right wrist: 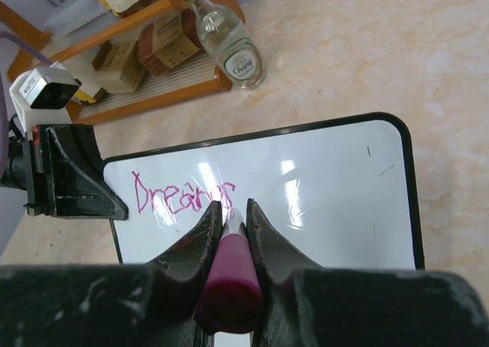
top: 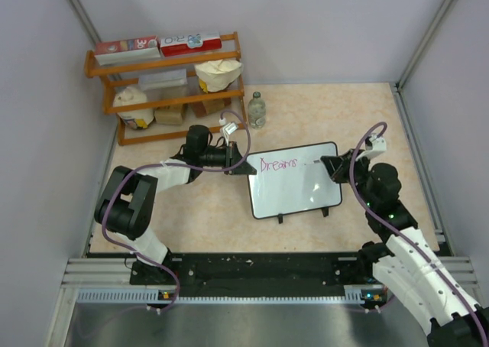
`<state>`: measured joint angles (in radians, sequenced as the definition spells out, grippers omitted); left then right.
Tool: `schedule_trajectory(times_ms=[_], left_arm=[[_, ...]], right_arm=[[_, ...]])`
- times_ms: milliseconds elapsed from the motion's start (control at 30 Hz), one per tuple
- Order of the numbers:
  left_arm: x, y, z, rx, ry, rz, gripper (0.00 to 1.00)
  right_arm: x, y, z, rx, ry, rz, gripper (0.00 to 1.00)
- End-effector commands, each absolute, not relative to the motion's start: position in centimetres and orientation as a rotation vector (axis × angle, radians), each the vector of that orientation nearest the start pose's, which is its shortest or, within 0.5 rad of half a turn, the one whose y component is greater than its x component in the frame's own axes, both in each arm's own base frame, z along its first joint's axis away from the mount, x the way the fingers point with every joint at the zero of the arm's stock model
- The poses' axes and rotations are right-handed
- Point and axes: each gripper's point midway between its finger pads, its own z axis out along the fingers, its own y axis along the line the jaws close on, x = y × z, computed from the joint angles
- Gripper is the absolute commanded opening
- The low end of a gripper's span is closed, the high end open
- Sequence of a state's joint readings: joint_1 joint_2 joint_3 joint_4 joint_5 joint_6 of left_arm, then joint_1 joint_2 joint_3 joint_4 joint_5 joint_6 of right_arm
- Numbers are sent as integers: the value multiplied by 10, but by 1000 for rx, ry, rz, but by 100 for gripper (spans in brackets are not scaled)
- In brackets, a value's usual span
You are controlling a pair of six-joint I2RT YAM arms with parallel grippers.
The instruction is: Write a sentence on the whiteboard
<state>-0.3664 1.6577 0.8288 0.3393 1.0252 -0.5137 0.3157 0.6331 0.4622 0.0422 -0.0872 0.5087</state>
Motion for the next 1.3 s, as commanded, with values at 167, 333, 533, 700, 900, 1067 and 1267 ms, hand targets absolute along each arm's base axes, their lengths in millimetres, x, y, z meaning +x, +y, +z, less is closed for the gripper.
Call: schedule_trajectory(times_ms=[167, 333, 533, 700, 900, 1067, 1267], left_arm=[[298, -278, 139, 553, 2082, -1436, 0], [297, -278, 138, 553, 2086, -1440, 0], [298, -278, 138, 552, 2088, -1439, 0], [298, -278, 137, 550, 2088, -1433, 0], [298, -278, 136, 548, 2091, -1438, 0], [298, -278, 136, 548, 2093, -1434, 0], [298, -278, 137, 550, 2089, -1436, 0]], right_arm=[[271, 121, 256, 22, 1664, 638, 0], [272, 120, 253, 26, 1669, 626, 0], [272, 119, 251, 33, 1664, 622, 0], [273, 119, 253, 28, 1652, 620, 0], [275, 119, 254, 22, 1646, 615, 0], [277, 115, 253, 36, 1638, 597, 0], [281, 118, 253, 28, 1637, 597, 0]])
